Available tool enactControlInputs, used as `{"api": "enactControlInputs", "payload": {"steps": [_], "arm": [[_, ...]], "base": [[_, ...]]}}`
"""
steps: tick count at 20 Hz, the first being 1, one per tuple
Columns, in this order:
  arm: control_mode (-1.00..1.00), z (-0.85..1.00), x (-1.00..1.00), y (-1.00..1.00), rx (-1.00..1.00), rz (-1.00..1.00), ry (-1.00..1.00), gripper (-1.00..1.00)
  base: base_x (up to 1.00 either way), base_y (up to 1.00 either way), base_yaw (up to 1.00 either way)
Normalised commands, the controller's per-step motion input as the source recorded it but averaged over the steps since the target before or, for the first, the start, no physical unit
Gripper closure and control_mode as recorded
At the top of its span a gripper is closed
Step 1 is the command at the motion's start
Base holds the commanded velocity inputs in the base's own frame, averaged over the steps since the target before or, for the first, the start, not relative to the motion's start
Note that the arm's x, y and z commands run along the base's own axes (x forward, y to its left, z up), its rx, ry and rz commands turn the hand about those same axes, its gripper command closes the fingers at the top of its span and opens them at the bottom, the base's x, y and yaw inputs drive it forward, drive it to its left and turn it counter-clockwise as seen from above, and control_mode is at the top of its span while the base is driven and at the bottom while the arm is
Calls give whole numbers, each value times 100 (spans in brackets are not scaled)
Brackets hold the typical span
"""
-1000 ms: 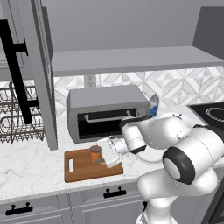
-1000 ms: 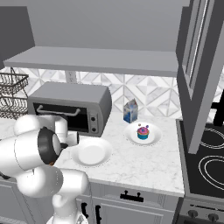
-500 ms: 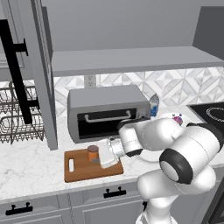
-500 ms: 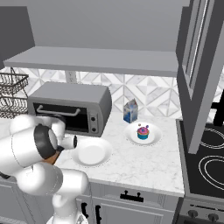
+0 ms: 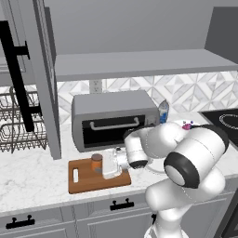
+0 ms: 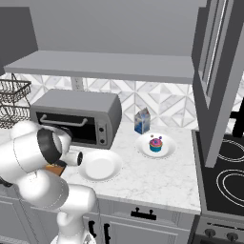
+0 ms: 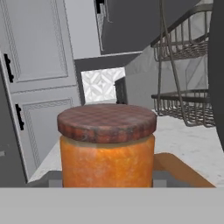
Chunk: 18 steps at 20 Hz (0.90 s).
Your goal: From the different types of pastries on the counter, select a croissant and place it on the cutting board. Then retrieve a jar of jam from the cabinet and place it alongside the croissant on the cutting board.
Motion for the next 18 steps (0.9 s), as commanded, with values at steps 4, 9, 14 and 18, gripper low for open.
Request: {"api": "enactControlInputs", "payload": {"steps": [4,9,14,18], "arm": [[-100,-33,0,13,-3,-8,0,100],[-100,-32,0,16,-1,-7,0,100],[-100,-67,0,7,-1,-2,-3,100],[-100,-66,1,3,0,-1,-4,-100]], "base": [[0,0,0],[0,0,0],[0,0,0],[0,0,0]]}}
